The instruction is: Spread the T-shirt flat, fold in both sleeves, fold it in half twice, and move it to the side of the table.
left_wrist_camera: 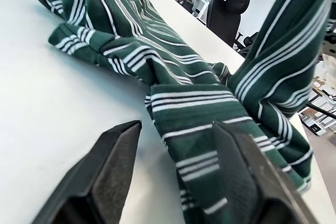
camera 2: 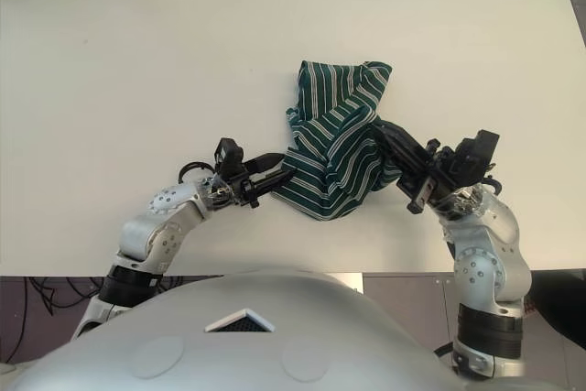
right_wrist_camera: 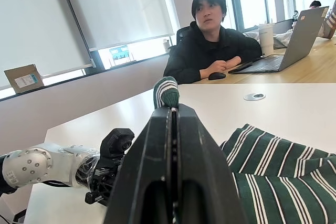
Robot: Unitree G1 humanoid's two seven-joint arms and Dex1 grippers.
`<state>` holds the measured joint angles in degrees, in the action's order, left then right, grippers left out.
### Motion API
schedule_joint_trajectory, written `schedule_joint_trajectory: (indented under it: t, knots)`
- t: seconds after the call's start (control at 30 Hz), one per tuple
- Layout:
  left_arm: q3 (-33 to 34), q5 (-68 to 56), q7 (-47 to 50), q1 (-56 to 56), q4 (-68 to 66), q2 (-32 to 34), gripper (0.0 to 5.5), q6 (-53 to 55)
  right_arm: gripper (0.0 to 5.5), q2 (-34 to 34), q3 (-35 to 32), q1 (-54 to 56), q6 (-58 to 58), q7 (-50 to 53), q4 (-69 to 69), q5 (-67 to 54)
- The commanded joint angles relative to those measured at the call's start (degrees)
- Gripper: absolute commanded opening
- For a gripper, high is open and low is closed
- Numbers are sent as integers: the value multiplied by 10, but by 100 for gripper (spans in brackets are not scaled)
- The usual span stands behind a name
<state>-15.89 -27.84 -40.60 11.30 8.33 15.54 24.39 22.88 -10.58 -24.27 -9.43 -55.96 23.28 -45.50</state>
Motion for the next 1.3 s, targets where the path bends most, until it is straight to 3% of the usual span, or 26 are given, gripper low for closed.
schedule_joint_trajectory:
  t: [0.03,0.5,0.67,1.0,1.13,1.3]
  knots:
    - [-3,3,-13,19,3,12,196,7,0,-10,6,2,6,8,-8,10]
    - [-10,24,-34,29,17,10,2,-34,0,-4,7,1,16,16,-26,19]
    - [26,12,-39,22,12,-12,2,-98,0,-1,2,7,19,17,-34,18]
    - [132,-120,-136,-13,18,-24,2,-161,0,17,-79,59,-2,43,-27,-46]
    - [210,-161,-107,-103,-9,-8,2,-149,0,39,-99,151,-12,93,-56,-23]
    - [276,-167,8,-286,-56,24,2,-98,0,80,-104,308,-31,158,-109,12]
